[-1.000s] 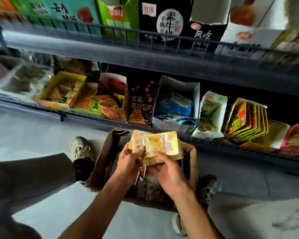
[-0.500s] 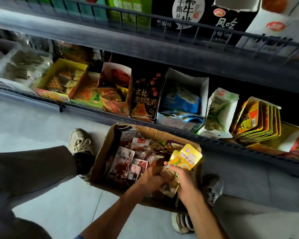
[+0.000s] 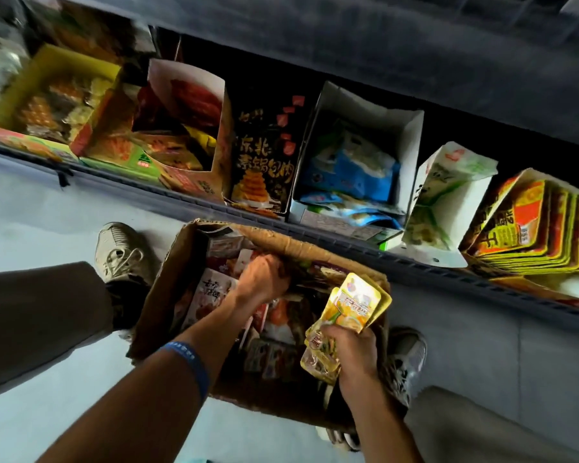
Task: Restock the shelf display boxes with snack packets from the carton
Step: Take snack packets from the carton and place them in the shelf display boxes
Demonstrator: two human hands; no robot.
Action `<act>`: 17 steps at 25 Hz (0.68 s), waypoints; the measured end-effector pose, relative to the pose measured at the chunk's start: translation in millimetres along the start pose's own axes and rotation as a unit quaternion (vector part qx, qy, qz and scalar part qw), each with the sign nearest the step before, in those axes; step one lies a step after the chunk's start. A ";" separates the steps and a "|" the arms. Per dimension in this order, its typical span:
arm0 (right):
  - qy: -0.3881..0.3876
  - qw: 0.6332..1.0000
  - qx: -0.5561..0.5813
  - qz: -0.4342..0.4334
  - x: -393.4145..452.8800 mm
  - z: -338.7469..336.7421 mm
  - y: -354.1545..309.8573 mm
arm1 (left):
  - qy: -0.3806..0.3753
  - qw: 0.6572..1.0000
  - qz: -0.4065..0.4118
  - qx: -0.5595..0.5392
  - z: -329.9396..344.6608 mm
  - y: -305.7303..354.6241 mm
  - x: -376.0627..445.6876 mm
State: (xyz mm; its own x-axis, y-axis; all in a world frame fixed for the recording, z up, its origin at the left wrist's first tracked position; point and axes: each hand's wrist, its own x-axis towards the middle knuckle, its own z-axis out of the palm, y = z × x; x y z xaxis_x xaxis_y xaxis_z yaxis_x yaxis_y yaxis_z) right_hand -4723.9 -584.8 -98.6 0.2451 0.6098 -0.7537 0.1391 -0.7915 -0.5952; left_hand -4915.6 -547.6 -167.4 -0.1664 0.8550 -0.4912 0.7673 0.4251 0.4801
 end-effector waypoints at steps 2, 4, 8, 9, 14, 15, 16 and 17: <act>-0.002 1.000 -0.007 0.004 1.8 -1.1 2.1 | -0.042 0.998 -0.002 -0.035 6.6 -1.2 -5.0; -0.005 1.000 -0.001 0.008 2.0 -2.2 2.2 | -0.062 0.993 -0.015 -0.102 6.4 -2.8 -5.3; -0.013 1.000 0.016 0.008 2.9 -6.2 2.2 | -0.240 0.958 -0.025 -0.155 -12.7 5.9 -8.1; -0.014 1.000 0.016 0.005 4.5 -7.0 4.6 | -0.235 0.964 0.000 -0.121 -12.5 1.5 -8.2; -0.019 1.000 -0.004 0.002 3.2 -7.6 8.5 | -0.164 0.981 0.095 0.047 4.9 -11.9 -12.0; -0.017 1.000 -0.010 0.000 2.5 -7.7 9.5 | -0.152 0.984 0.085 0.046 8.0 -9.7 -10.5; -0.014 1.000 -0.015 -0.002 1.6 -8.2 10.2 | -0.143 0.986 0.078 0.037 9.0 -6.9 -9.8; -0.012 1.000 -0.017 -0.004 1.3 -8.5 11.0 | -0.135 0.988 0.073 0.026 9.4 -4.4 -9.4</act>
State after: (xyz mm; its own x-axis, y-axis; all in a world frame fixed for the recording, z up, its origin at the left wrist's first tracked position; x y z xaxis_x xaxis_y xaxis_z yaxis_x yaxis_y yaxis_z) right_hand -4713.9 -593.0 -103.7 0.2206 0.6171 -0.7553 0.1744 -0.7869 -0.5920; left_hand -4911.6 -560.4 -171.7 0.1139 0.7924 -0.5993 0.8031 0.2817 0.5251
